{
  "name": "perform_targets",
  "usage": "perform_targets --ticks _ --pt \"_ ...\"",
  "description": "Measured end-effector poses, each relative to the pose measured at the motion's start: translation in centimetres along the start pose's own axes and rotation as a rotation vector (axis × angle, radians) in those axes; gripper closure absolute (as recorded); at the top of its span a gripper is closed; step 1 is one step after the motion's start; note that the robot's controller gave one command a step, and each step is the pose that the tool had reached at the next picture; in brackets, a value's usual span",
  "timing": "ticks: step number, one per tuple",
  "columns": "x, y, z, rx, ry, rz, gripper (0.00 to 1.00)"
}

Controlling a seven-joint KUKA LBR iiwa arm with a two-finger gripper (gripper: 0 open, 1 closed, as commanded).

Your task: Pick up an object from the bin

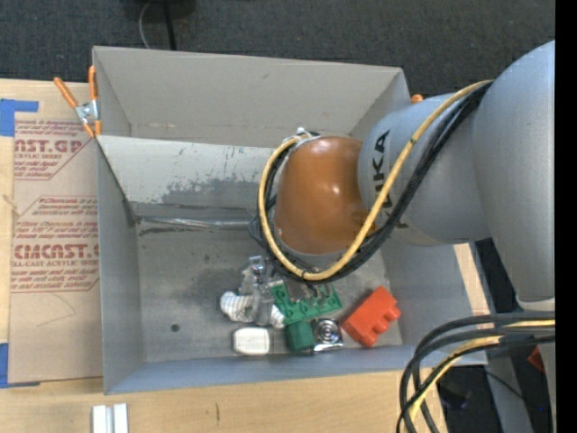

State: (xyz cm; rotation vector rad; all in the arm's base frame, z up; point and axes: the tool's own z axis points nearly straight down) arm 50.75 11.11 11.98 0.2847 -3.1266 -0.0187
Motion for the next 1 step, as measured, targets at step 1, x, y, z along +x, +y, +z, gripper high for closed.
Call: perform_targets --ticks 1 --pt "-0.80 -0.29 -5.61 -0.001 -0.007 0.048 1.00"
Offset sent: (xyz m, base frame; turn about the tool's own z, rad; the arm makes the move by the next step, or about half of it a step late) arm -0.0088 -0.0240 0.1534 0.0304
